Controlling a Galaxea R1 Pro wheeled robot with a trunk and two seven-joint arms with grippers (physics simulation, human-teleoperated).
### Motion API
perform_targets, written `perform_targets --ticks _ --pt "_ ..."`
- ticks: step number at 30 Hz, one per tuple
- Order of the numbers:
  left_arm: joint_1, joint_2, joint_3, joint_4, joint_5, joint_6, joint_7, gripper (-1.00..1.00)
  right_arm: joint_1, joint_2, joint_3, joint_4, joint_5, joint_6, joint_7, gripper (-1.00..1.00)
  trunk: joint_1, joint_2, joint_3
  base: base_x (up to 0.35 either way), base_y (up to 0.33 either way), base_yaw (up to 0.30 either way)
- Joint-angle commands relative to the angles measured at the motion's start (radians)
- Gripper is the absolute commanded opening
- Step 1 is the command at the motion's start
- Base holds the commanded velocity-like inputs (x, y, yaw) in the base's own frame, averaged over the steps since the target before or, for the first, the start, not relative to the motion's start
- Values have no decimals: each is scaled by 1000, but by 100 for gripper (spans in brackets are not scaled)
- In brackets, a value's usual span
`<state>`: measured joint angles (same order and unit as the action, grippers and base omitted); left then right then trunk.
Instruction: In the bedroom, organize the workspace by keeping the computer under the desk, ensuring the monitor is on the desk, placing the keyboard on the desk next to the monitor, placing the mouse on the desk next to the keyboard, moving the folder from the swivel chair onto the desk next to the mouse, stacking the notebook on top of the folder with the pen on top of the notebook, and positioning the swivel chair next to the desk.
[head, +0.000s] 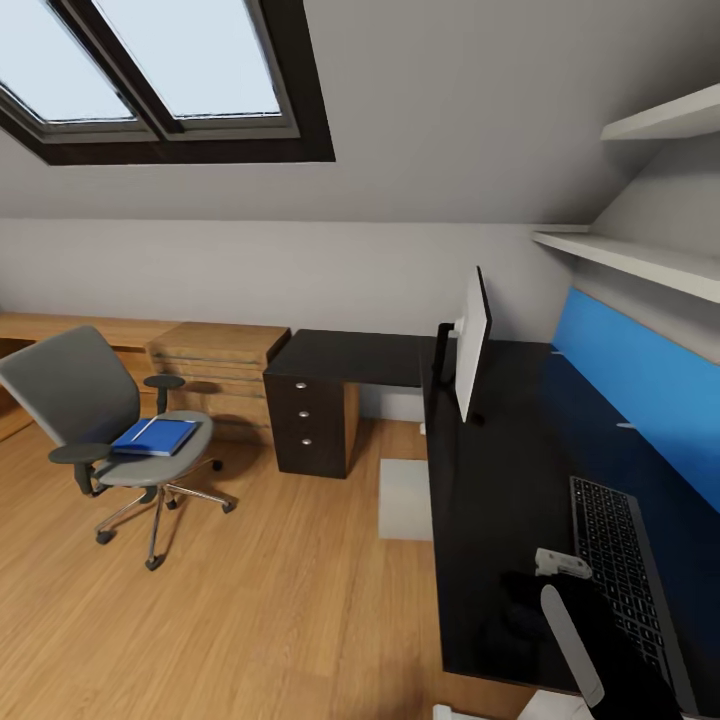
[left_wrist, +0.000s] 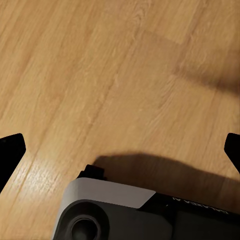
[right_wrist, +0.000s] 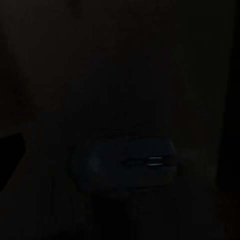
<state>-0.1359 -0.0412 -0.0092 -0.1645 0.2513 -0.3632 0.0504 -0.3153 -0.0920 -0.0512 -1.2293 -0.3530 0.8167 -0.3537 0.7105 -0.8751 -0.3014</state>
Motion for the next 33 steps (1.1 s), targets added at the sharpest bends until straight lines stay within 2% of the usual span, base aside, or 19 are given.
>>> perform_targets --ticks 1,20,33 --pt "-1 0 -2 0 2 -3 3 100 -1 0 1 -1 -11 2 -9 100 0 -1 -1 0 -12 0" --pt "-1 0 0 -2 3 -9 3 100 -1 0 1 12 -11 4 -8 100 0 -1 -1 0 -2 0" --pt "-1 0 0 -3 5 -10 3 100 -1 0 1 26 -12 39 -8 100 0 -1 -1 0 0 0"
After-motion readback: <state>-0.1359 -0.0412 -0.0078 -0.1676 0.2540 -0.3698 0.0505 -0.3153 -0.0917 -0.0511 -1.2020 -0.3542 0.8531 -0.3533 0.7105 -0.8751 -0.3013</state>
